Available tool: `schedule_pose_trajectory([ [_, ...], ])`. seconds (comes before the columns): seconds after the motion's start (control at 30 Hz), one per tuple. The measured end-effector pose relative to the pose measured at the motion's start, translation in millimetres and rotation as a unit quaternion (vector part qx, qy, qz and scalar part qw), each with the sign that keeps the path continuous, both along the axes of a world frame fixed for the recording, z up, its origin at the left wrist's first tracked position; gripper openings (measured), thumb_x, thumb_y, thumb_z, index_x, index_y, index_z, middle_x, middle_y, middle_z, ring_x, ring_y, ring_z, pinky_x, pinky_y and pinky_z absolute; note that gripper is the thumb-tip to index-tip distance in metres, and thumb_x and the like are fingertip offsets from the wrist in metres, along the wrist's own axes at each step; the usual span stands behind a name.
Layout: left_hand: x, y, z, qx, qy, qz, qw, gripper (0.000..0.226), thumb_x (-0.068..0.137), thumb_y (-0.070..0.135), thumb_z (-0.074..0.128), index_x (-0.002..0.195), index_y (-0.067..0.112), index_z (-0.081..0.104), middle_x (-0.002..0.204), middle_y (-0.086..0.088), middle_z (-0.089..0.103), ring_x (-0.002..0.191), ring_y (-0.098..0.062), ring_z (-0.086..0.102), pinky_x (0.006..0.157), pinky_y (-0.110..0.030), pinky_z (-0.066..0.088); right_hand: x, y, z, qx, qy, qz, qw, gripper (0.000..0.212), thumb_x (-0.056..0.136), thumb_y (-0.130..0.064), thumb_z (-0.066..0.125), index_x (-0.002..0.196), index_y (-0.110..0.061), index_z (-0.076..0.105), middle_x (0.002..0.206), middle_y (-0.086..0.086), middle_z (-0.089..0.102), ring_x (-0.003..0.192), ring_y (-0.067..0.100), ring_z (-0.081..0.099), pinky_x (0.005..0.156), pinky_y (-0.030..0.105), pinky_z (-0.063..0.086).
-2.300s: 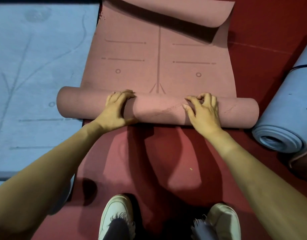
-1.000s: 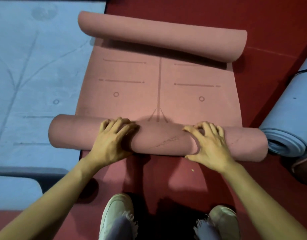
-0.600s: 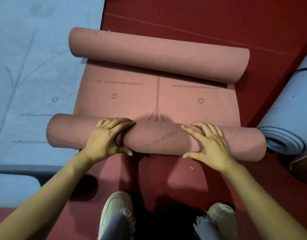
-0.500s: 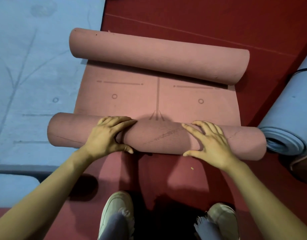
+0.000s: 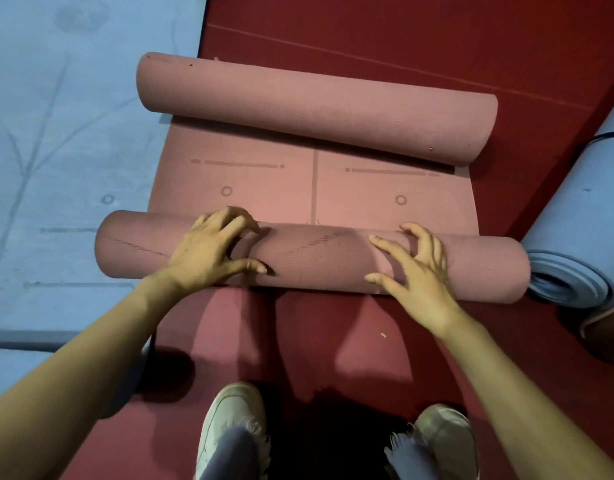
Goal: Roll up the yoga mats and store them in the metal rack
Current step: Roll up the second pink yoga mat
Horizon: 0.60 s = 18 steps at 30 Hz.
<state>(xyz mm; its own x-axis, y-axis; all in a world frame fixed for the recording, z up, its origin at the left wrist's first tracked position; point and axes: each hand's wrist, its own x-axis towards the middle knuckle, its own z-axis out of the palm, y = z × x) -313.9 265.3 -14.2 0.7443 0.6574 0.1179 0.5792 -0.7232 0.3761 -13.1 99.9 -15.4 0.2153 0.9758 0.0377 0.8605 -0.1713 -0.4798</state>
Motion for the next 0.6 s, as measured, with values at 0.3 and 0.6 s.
schedule_pose_trajectory([
  [0.3, 13.7, -32.8, -9.3, 0.039, -0.090, 0.164, 0.982, 0.045, 0.085, 0.065, 0.044, 0.104, 0.026, 0.056, 0.109, 0.000, 0.054, 0.093, -0.023, 0.042, 0.076, -0.029, 0.018, 6.9, 18.5, 1.7, 0.031, -0.004, 0.003, 0.999, 0.043, 0.079, -0.058, 0.051, 0.112, -0.031, 0.056, 0.115, 0.008, 0.041, 0.107, 0.022, 0.036, 0.096, 0.030, 0.025],
  [0.6, 24.4, -16.4, -5.0, 0.027, -0.133, 0.175, 0.975, 0.047, 0.082, 0.065, 0.048, 0.094, 0.026, 0.072, 0.096, 0.000, 0.055, 0.092, -0.017, 0.043, 0.076, -0.027, 0.017, -3.0, 27.7, 0.4, 0.088, 0.028, -0.041, 0.995, 0.035, 0.081, -0.050, 0.052, 0.094, -0.022, 0.069, 0.108, 0.006, 0.053, 0.103, 0.021, 0.040, 0.095, 0.037, 0.032],
])
